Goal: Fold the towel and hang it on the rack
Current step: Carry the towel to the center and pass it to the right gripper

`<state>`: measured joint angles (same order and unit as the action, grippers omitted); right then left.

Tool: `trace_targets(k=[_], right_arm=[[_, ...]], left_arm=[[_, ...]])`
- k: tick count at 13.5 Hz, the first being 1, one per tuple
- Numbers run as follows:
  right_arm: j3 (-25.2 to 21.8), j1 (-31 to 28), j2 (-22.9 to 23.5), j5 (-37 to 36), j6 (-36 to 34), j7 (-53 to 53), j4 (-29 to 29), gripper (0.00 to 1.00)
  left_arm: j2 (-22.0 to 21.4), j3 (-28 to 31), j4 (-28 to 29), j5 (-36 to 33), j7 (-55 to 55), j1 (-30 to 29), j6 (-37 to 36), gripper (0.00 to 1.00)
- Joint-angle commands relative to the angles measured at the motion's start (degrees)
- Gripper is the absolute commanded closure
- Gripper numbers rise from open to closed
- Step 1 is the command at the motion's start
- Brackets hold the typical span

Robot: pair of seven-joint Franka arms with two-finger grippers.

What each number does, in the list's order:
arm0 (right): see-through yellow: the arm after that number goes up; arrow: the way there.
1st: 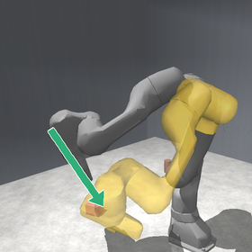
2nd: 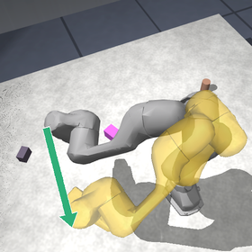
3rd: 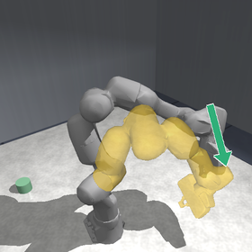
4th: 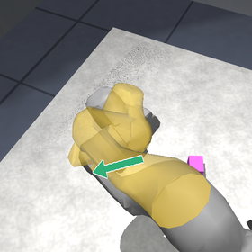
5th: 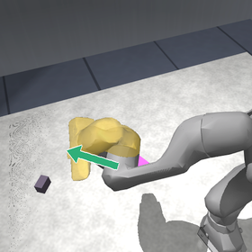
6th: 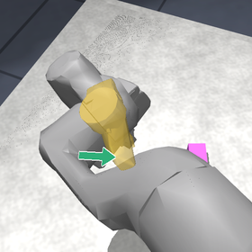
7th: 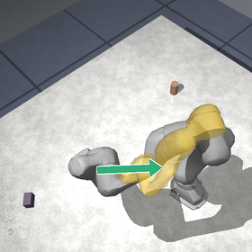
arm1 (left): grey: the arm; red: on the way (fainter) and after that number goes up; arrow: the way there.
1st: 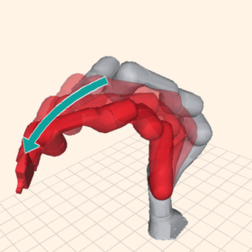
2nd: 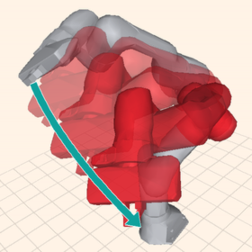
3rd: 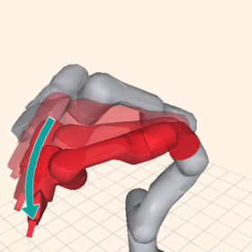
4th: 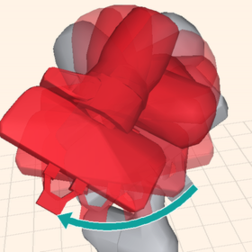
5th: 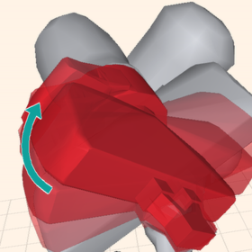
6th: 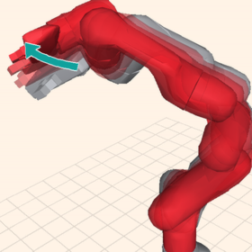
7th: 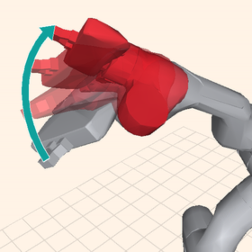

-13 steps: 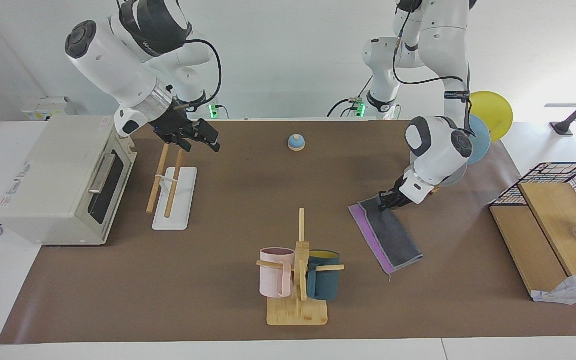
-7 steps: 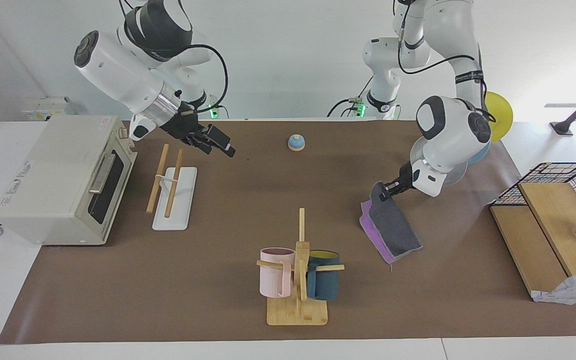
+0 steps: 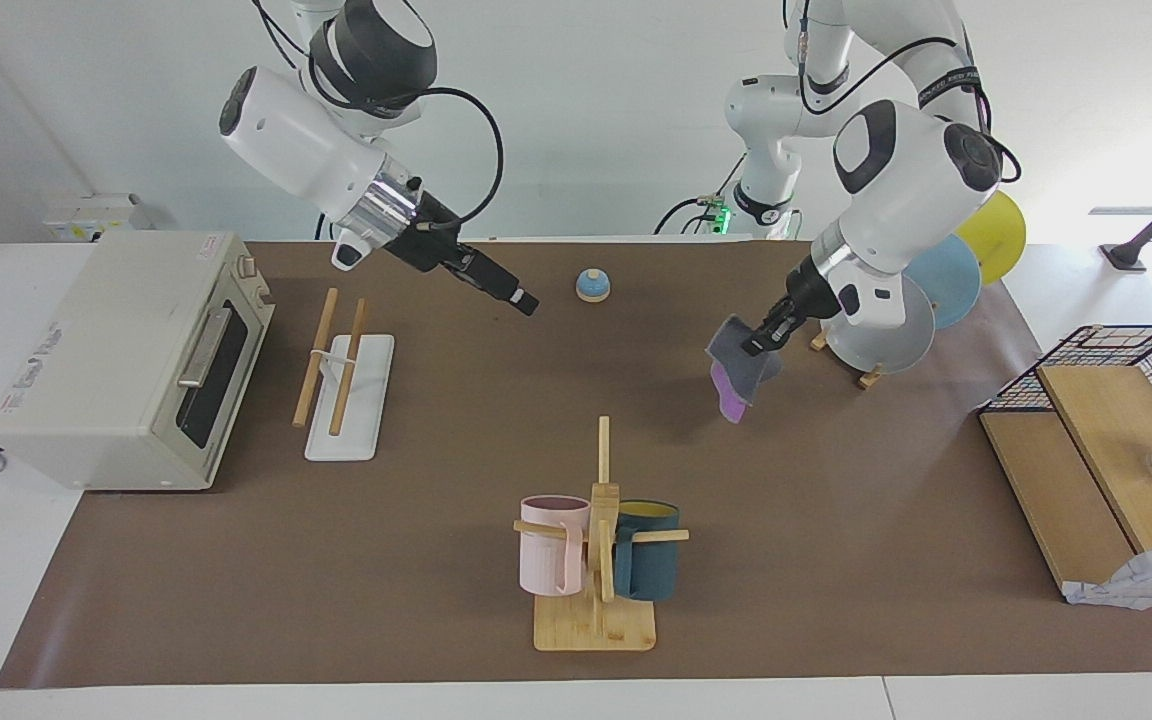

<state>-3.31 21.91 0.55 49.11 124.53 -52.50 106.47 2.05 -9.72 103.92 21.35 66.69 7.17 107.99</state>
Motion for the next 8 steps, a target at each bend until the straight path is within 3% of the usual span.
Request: trace_targets(k=[1, 3, 6, 8], right_arm=[[-0.12, 4.88, 0.15, 2.66, 7.81, -7.68, 1.63, 0.0], [-0.03, 7.52, 1.65, 3.44, 11.6, -10.59, 1.63, 0.0], [-0.12, 9.54, 3.58, 11.17, 16.6, -11.04, 1.02, 0.0], [-0.03, 11.92, 3.76, 11.18, 18.73, -12.53, 1.02, 0.0]], left_arm=[[-3.62, -1.35, 0.58, 2.1, 13.77, 0.04, -0.51, 1.0], [-4.5, -2.58, 0.75, 4.65, 21.43, 0.04, 1.33, 1.0], [-5.56, -3.9, 1.19, 8.69, 27.6, 0.04, 3.18, 1.0], [-5.92, -4.52, 1.98, 10.46, 31.37, 0.82, 5.46, 1.0]])
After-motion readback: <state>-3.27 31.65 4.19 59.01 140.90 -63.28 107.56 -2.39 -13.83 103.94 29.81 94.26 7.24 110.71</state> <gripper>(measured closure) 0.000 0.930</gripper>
